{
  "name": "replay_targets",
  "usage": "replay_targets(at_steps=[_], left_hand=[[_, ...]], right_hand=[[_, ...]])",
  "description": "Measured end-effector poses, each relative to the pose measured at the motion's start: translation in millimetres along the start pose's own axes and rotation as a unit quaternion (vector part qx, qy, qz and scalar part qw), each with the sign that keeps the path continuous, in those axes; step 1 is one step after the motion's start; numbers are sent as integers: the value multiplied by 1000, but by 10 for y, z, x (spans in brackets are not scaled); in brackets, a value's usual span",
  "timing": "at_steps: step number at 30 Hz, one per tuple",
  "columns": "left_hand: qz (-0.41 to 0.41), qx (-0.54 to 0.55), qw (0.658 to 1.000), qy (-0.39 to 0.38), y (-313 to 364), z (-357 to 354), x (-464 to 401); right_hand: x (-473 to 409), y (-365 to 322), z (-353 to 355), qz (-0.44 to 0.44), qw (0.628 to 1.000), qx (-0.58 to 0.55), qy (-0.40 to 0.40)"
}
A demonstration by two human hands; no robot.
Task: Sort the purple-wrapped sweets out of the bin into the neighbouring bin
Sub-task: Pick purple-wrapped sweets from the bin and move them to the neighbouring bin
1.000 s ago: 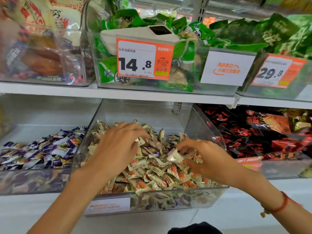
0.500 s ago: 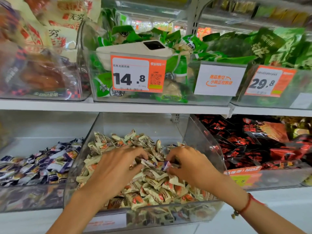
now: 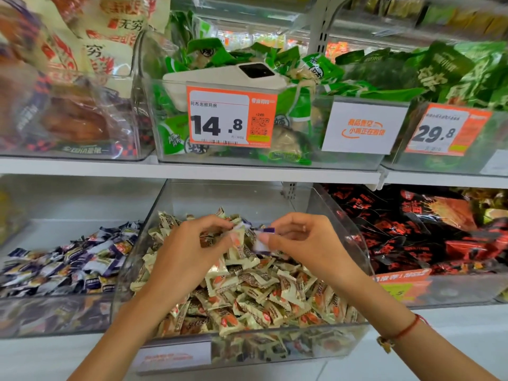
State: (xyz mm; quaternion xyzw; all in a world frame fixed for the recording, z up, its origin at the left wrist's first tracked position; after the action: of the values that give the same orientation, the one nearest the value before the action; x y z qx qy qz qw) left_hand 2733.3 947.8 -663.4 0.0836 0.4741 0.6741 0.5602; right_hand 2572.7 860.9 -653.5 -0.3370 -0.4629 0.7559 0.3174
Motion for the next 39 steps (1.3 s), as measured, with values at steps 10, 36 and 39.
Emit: replay_targets(at_steps=[10, 36, 39], left_hand=[[38, 115, 993, -15, 37, -83, 24], [-29, -144, 988, 44, 2, 36, 1], [-4, -162, 986, 25, -133, -24, 30]], right_hand=[[-98, 99, -366, -53, 994, -88, -33], [-660, 280, -167, 22, 856, 493, -152], [-991, 680, -34, -29, 832, 543, -107]])
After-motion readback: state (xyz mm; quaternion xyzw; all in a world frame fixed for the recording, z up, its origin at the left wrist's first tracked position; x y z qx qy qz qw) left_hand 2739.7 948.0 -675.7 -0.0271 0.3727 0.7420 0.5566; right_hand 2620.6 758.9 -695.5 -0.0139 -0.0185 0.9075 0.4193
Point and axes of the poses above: each hand's wrist, its own x-axis away from the middle knuckle, its own z-axis out of the back of the hand, y = z × x, the point moved 10 cm from there along -x, towards the middle knuckle, and after that the axes turned 2 degrees about -z, right-handed, at the moved point
